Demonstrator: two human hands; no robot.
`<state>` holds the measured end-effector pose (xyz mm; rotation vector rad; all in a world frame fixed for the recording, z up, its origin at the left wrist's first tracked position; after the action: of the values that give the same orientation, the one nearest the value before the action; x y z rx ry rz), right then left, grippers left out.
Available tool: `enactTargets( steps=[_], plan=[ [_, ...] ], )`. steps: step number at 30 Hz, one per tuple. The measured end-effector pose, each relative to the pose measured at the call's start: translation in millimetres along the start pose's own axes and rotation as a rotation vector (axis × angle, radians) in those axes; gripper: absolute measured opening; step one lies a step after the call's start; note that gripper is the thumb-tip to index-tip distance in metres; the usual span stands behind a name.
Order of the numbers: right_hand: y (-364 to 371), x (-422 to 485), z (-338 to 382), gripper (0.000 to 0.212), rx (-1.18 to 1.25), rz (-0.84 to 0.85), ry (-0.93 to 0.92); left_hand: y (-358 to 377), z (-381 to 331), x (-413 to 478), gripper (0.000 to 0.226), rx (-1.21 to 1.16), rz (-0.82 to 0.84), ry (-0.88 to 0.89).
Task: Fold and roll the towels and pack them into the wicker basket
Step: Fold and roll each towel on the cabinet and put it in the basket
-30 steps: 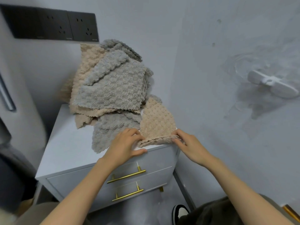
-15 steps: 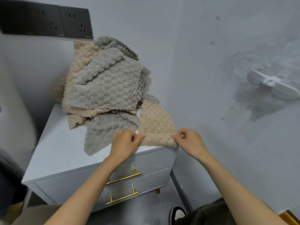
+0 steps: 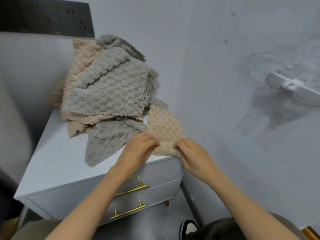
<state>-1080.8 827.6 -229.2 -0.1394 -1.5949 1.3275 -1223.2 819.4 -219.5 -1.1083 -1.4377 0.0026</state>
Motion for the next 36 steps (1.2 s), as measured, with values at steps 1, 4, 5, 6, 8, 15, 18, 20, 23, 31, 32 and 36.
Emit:
enactTargets(
  steps=[1, 4, 5, 6, 8, 15, 18, 20, 23, 31, 32, 36],
  plan=[
    [0, -2, -2, 0.029, 0.009, 0.009, 0.004, 2, 2, -2, 0.03, -0.006, 0.045, -0.006],
    [2, -9, -4, 0.038, -0.011, 0.057, -0.032, 9, 12, -9, 0.047, 0.001, 0.182, -0.061],
    [2, -10, -6, 0.038, -0.017, 0.054, -0.036, 9, 16, -10, 0.05, -0.02, 0.208, -0.092],
    [1, -11, -8, 0.035, -0.006, 0.039, -0.02, 9, 20, -11, 0.048, -0.048, 0.217, -0.127],
    [-3, -13, -14, 0.024, 0.035, 0.006, 0.047, 8, 26, -11, 0.041, -0.072, 0.221, -0.173],
    [0, -11, -47, 0.016, 0.264, 0.067, 0.404, 3, 35, -9, 0.024, -0.175, 0.181, -0.383],
    [2, -12, -61, 0.01, 0.327, 0.038, 0.535, 4, 45, -12, 0.027, -0.193, 0.146, -0.55],
    [5, -13, -72, 0.01, 0.366, 0.013, 0.649, 5, 53, -16, 0.032, -0.199, 0.135, -0.665],
    [8, -13, -77, 0.015, 0.431, 0.002, 0.798, 3, 60, -21, 0.024, -0.191, 0.101, -0.797],
    [-8, -6, -72, 0.023, 0.138, -0.11, 0.786, -4, 60, -18, 0.023, 0.02, 0.018, -0.839],
    [-12, -2, -67, 0.023, 0.08, -0.15, 0.707, -6, 57, -14, 0.022, 0.064, -0.003, -0.788],
    [-18, 17, -24, 0.026, 0.037, -0.265, 0.215, -9, 32, 3, 0.008, 0.153, -0.107, -0.401]
  ],
)
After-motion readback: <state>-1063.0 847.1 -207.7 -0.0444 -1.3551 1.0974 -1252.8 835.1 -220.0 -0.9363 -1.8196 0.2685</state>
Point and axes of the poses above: each hand's wrist, its own x-axis towards the middle knuckle, its own y-axis out of the palm, z = x × y, the point moved 9 cm from there along x, towards the middle knuckle, and after that the axes turned 14 degrees about -z, right-handed, at the moved point
